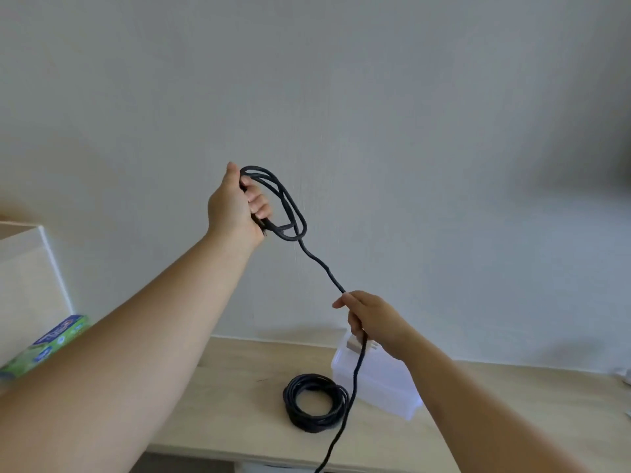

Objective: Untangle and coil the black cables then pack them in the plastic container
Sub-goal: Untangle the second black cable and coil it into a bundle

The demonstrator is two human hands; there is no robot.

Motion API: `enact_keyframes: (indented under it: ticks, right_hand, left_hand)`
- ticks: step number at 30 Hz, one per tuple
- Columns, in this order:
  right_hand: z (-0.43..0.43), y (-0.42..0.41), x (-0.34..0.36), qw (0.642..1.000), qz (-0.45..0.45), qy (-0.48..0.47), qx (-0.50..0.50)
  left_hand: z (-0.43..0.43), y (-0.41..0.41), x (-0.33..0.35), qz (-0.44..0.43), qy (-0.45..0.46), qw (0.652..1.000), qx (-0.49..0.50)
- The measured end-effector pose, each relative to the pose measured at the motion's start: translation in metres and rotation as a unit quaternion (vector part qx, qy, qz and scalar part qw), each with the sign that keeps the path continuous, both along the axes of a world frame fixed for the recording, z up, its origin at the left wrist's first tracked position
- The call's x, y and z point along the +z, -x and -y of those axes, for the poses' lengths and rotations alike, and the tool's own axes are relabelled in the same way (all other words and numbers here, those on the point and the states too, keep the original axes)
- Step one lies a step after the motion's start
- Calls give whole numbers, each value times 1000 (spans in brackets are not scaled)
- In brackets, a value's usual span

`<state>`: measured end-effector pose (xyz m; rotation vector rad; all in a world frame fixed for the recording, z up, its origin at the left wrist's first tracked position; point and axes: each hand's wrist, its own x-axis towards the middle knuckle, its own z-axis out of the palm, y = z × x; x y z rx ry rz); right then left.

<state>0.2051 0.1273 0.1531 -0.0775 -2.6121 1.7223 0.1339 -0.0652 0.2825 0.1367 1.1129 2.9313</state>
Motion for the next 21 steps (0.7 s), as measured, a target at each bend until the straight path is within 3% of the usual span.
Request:
enact_keyframes:
  ticks: [3, 5, 7, 9, 12, 14, 16, 17, 21]
  right_hand:
    - [-1, 3, -3, 996, 56, 70, 1]
    - [2, 3, 0, 996, 73, 52, -6]
    - [6, 2, 2, 993, 53, -101, 8]
    - [15, -3, 9, 955, -3, -288, 65]
    - [27, -12, 28, 897, -82, -412, 138]
    - [31, -18, 47, 870, -134, -450, 151]
    - [29, -21, 61, 863, -170, -453, 144]
    - [27, -23, 66, 865, -182, -447, 136]
    - [19, -25, 62, 876, -256, -406, 51]
  left_hand:
    - [-3, 4, -11, 11, 22, 996, 85]
    - [-5, 5, -17, 12, 49, 991, 127]
    - [-7, 7, -24, 4, 99, 982, 162]
    - [-11, 6, -37, -39, 225, 952, 205]
    - [-18, -8, -59, -181, 474, 838, 202]
    - [-24, -21, -71, -275, 585, 749, 145]
    - [-30, -31, -79, -316, 652, 683, 87]
    - [-31, -34, -81, -314, 664, 675, 62]
    - [-30, -41, -81, -250, 615, 741, -96]
